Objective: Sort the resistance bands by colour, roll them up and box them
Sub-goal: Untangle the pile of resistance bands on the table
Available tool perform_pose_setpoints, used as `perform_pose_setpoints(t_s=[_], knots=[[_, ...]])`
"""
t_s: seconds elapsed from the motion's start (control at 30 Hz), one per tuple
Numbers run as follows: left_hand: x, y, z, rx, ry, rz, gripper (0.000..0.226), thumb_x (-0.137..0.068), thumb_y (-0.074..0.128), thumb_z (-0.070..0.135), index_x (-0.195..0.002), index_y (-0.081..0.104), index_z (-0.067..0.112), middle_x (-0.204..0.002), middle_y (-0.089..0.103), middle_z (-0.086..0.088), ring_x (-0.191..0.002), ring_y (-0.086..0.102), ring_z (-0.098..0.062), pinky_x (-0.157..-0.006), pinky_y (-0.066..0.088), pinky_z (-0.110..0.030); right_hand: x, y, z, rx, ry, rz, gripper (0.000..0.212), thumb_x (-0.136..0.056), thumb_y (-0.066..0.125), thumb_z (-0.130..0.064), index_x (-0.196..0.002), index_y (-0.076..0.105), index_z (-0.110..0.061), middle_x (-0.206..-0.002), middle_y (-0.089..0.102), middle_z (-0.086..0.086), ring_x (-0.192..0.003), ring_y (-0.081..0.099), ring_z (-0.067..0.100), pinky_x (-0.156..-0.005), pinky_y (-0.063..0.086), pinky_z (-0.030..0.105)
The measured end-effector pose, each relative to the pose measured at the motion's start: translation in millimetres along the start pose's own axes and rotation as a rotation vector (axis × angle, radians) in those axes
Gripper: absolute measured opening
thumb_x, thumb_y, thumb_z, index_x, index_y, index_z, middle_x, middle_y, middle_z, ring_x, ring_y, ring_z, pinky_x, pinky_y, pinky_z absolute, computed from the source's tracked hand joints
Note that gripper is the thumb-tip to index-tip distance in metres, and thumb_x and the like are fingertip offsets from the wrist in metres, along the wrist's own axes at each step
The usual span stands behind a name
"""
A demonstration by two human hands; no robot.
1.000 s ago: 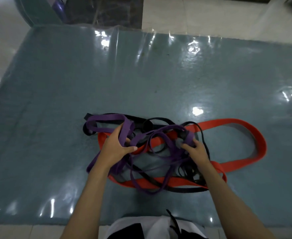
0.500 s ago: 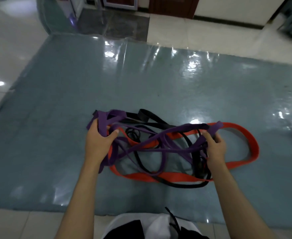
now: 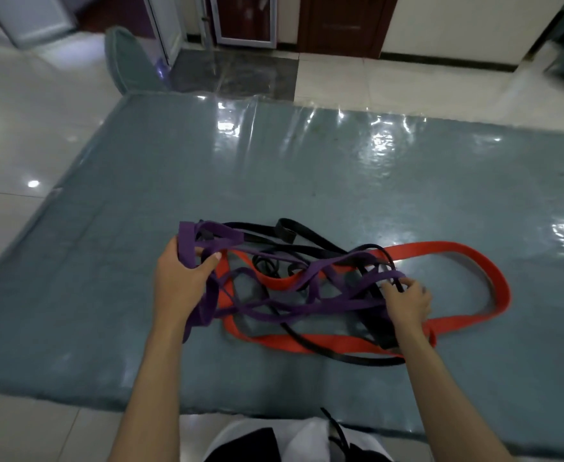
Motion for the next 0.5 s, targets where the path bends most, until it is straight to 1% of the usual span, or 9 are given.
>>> perform_pose_setpoints(t_s=[0.07, 0.13, 0.2, 0.27, 0.33, 0.37, 0.4, 0.43, 0.5], knots=[[0.9, -9.4, 3.1, 0.019, -0.009, 0.028, 0.037, -0.083, 0.086, 0.027, -0.114, 0.065, 0.027, -0.099, 0.075, 0.009, -0.090, 0.071, -0.012, -0.079, 0.057, -0.035, 17.8, -2.8, -12.1, 0.067, -0.210, 0.141, 0.031, -0.087, 0.071, -0.023, -0.114, 0.060, -0.012, -0.141, 0.048, 0.018, -0.135, 0.042, 0.041, -0.111, 0.038, 0.056], [1.5, -17.6, 7.0, 0.024, -0.013, 0.044, 0.038, -0.085, 0.085, 0.026, -0.117, 0.065, 0.024, -0.101, 0.074, 0.010, -0.089, 0.070, -0.008, -0.075, 0.055, -0.029, 33.8, 3.3, -23.6, 0.094, -0.525, 0.172, 0.028, -0.083, 0.073, -0.015, -0.106, 0.057, -0.014, -0.126, 0.055, 0.012, -0.122, 0.051, 0.035, -0.103, 0.045, 0.051], [1.5, -23.5, 8.3, 0.031, -0.008, 0.051, 0.039, -0.085, 0.085, 0.027, -0.119, 0.065, 0.025, -0.102, 0.074, 0.010, -0.090, 0.071, -0.008, -0.072, 0.052, -0.025, 50.2, 22.0, -35.7, 0.140, -0.836, 0.029, 0.036, -0.081, 0.075, -0.014, -0.112, 0.058, -0.017, -0.130, 0.057, 0.006, -0.126, 0.053, 0.029, -0.107, 0.045, 0.047], [2.5, -26.8, 8.6, 0.026, -0.001, 0.052, 0.040, -0.084, 0.086, 0.029, -0.118, 0.065, 0.027, -0.101, 0.075, 0.009, -0.091, 0.071, -0.012, -0.075, 0.054, -0.029, 65.9, 49.5, -46.2, 0.322, -1.067, -0.203, 0.059, -0.082, 0.077, -0.024, -0.136, 0.053, -0.023, -0.157, 0.043, 0.003, -0.149, 0.036, 0.026, -0.120, 0.033, 0.047], [5.1, -28.3, 8.9, 0.019, 0.004, 0.052, 0.038, -0.083, 0.087, 0.028, -0.116, 0.066, 0.027, -0.099, 0.075, 0.009, -0.089, 0.071, -0.013, -0.074, 0.055, -0.031, 77.7, 79.9, -46.1, 0.640, -1.107, -0.429, 0.093, -0.082, 0.076, -0.038, -0.159, 0.025, -0.034, -0.171, 0.016, -0.005, -0.159, 0.011, 0.019, -0.125, 0.016, 0.054], [6.6, -28.9, 9.4, 0.018, 0.010, 0.050, 0.038, -0.083, 0.087, 0.027, -0.115, 0.066, 0.028, -0.097, 0.075, 0.009, -0.087, 0.071, -0.012, -0.073, 0.055, -0.029, 80.4, 92.0, -42.4, 0.773, -1.058, -0.494, 0.104, -0.082, 0.076, -0.038, -0.163, 0.010, -0.036, -0.172, 0.013, -0.007, -0.159, 0.008, 0.019, -0.124, 0.014, 0.058], [8.2, -29.1, 10.3, 0.020, 0.014, 0.048, 0.037, -0.083, 0.087, 0.025, -0.114, 0.067, 0.028, -0.095, 0.074, 0.009, -0.086, 0.071, -0.010, -0.072, 0.054, -0.028, 81.2, 99.6, -39.7, 0.861, -1.019, -0.492, 0.111, -0.081, 0.077, -0.035, -0.164, 0.004, -0.035, -0.170, 0.019, -0.004, -0.158, 0.015, 0.021, -0.121, 0.020, 0.060], [9.3, -29.5, 10.5, 0.020, 0.015, 0.045, 0.037, -0.083, 0.087, 0.024, -0.114, 0.067, 0.029, -0.094, 0.074, 0.010, -0.085, 0.070, -0.008, -0.071, 0.053, -0.026, 80.2, 104.4, -38.0, 0.918, -0.997, -0.442, 0.113, -0.079, 0.079, -0.031, -0.164, 0.005, -0.032, -0.163, 0.032, 0.000, -0.152, 0.029, 0.025, -0.115, 0.029, 0.060], [9.6, -30.4, 10.0, 0.015, 0.011, 0.048, 0.033, -0.083, 0.087, 0.025, -0.111, 0.068, 0.027, -0.093, 0.072, 0.011, -0.085, 0.070, -0.010, -0.070, 0.052, -0.027, 74.0, 107.3, -37.6, 0.971, -0.968, -0.315, 0.106, -0.076, 0.082, -0.033, -0.163, 0.022, -0.021, -0.144, 0.051, 0.006, -0.131, 0.049, 0.031, -0.101, 0.042, 0.055]])
Point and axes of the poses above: each hand's wrist, its own x-axis away from the middle knuckle, its own y-axis out of the palm, z = x × y, the point moved 3 cm from there along -x, towards the middle knuckle
